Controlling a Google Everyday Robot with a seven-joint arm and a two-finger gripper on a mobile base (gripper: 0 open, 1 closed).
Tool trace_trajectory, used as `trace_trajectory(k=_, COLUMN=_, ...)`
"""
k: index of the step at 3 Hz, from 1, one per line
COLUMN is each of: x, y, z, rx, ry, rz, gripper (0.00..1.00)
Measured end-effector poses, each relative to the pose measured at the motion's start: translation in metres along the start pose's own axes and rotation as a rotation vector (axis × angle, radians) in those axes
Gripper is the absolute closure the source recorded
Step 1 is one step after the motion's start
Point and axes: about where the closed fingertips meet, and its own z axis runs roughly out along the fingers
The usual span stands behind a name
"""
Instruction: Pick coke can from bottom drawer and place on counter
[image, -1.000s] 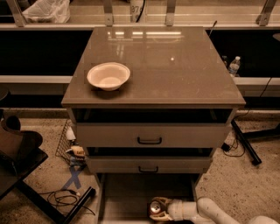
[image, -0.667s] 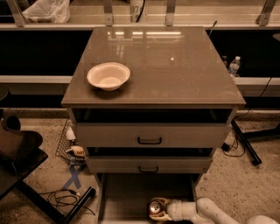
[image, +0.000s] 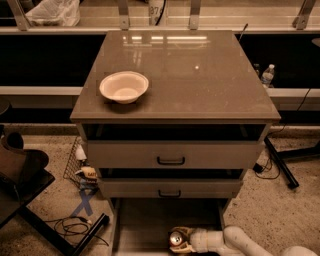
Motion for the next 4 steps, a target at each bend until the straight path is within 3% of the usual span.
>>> trace_trajectory(k=1, x=-0.033, y=0.003, z=-0.01, rx=0.018, ry=-0.002, rz=-0.012, gripper=1.0)
trace_trajectory(k=2, x=-0.093, y=0.009, z=-0.047, rx=0.037, ry=-0.021, rz=-0.02, gripper=1.0)
trace_trajectory(k=4, x=-0.25, y=0.019, z=-0.145, rx=0.068, ry=-0.112, rz=0.032, gripper=1.0)
